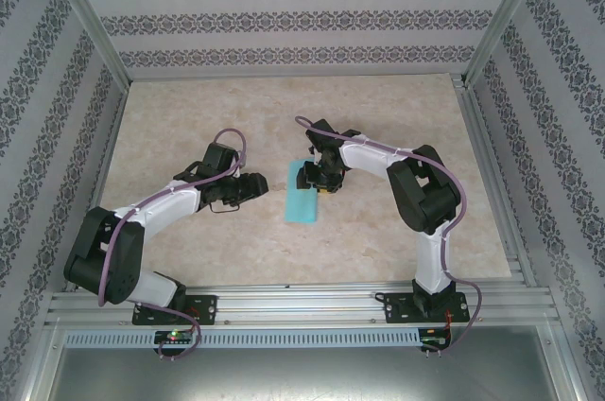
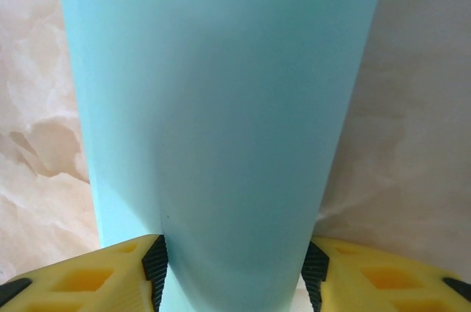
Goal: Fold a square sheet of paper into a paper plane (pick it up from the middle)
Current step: Hold the square sheet of paper at the center of the table.
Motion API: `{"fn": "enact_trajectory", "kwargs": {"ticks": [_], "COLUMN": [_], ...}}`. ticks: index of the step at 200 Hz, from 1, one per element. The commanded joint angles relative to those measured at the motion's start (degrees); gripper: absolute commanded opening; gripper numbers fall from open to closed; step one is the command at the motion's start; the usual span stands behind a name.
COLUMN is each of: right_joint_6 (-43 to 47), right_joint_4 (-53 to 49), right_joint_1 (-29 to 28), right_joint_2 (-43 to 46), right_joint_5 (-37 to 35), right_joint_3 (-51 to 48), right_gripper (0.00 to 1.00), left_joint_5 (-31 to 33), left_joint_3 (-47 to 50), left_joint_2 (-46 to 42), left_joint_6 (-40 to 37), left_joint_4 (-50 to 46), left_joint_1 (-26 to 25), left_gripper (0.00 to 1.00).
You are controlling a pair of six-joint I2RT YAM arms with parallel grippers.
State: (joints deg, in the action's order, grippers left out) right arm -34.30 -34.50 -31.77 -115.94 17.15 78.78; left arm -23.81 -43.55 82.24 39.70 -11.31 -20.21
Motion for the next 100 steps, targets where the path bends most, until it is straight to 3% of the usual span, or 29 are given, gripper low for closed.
{"fn": "enact_trajectory", "kwargs": {"ticks": [1,25,100], "right_joint_6": [0.30,0.44,1.92], "right_joint_4": [-4.79,-4.77,-6.84], "right_joint_1": [0.49,0.54,0.48], "right_joint_2": [-3.20,-3.15,-4.70], "right_joint_5": [-6.57,-6.53,-7.14], "right_joint_3": [-1.79,-1.79,0.08], "right_gripper": [0.55,0.57,0.60], "left_joint_5": [5.49,7.45,3.90], "left_joint_3": [-0.88,-0.24,-0.17], "left_joint_2": [-1.52,-2.57,-2.21], "left_joint_6": [1.54,1.11,0.47], "left_joint_4": [-3.13,-4.25,-2.23], "left_joint_1": [-0.58,-0.59,-0.57], "left_gripper": [0.57,0.59,0.60]}}
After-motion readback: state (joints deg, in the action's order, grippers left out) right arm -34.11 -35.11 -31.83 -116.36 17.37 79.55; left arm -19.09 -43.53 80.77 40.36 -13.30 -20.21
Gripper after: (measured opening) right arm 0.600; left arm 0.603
